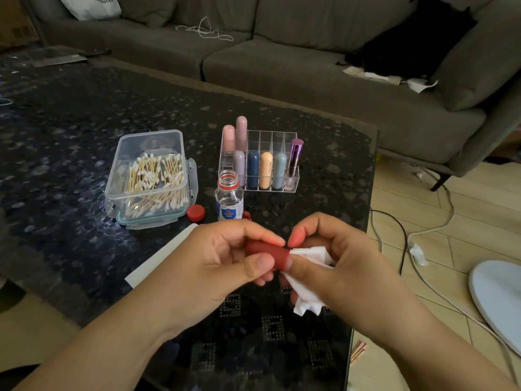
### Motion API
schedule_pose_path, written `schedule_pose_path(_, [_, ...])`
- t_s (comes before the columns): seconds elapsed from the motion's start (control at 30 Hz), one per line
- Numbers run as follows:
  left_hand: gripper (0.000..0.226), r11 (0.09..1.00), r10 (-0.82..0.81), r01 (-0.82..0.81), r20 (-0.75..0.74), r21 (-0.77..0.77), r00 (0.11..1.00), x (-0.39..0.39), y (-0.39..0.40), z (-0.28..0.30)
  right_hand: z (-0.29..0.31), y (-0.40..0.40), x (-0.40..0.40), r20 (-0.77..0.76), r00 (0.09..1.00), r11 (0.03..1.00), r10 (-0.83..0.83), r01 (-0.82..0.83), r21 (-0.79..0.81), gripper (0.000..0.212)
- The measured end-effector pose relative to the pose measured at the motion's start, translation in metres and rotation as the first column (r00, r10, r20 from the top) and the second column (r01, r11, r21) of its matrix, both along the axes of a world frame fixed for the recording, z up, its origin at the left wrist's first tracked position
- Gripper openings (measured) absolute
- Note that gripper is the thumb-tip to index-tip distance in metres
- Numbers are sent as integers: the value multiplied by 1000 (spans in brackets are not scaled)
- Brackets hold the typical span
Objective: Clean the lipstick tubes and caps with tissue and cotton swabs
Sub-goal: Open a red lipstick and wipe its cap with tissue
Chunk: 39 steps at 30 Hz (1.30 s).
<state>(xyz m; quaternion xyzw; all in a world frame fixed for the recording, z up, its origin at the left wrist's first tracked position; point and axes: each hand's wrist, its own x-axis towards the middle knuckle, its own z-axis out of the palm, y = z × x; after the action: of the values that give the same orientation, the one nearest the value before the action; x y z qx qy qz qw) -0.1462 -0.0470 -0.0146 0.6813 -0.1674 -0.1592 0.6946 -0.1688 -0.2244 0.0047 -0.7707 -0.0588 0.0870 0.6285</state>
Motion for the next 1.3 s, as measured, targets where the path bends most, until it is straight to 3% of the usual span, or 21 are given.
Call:
schedule_pose_path(0.1, [20, 1000, 0, 0, 26, -5, 1000, 0, 2, -1, -1, 3, -1, -219, 975, 962, 24, 37, 269, 22])
schedule_pose_path(0.17, [15, 1000, 30, -30, 33, -8, 999, -2, 0, -2, -2, 4, 1, -301, 953, 938, 39, 69, 341, 22])
schedule_pose_path(0.37, [26, 965, 245, -250, -72, -76, 967, -1, -4, -7, -4, -2, 14, -336, 941, 946, 29, 82, 313, 15])
schedule_pose_path(0.53, [23, 945, 317, -323, -109, -41, 942, 2, 2, -9, -3, -11, 20, -336, 942, 967, 23, 65, 247, 10])
schedule_pose_path(0.6, [21, 946, 321, -323, -106, -5, 941, 1, 4, -11, -9, -12, 24, -264, 962, 997, -77, 74, -20, 9])
schedule_pose_path(0.67, [21, 949, 316, -315, -110, 23, 942, 1, 5, -12, -18, -12, 31, -80, 983, 920, -165, 124, -371, 7])
schedule_pose_path(0.73, [22, 950, 311, -310, -127, 33, 942, 1, 6, -12, -29, -10, 40, 64, 980, 843, -188, 194, -502, 8])
schedule_pose_path(0.87, [21, 943, 331, -331, -174, 34, 927, 3, 7, -13, -51, -5, 58, 147, 979, 805, -141, 200, -559, 14])
schedule_pose_path(1.07, [11, 918, 390, -369, -177, 143, 903, 7, 7, -20, -65, -4, 64, 190, 976, 726, -110, 210, -655, 39])
schedule_pose_path(1.13, [12, 900, 425, -396, -167, 179, 890, 8, 7, -23, -61, -3, 61, 286, 955, 687, -77, 258, -679, 47])
schedule_pose_path(1.2, [12, 892, 438, -407, -160, 195, 884, 7, 7, -26, -51, -1, 56, 388, 921, 718, -25, 287, -635, 50])
schedule_pose_path(1.3, [10, 898, 427, -395, -169, 192, 889, 7, 5, -28, -35, 0, 43, 393, 917, 839, 74, 156, -521, 53])
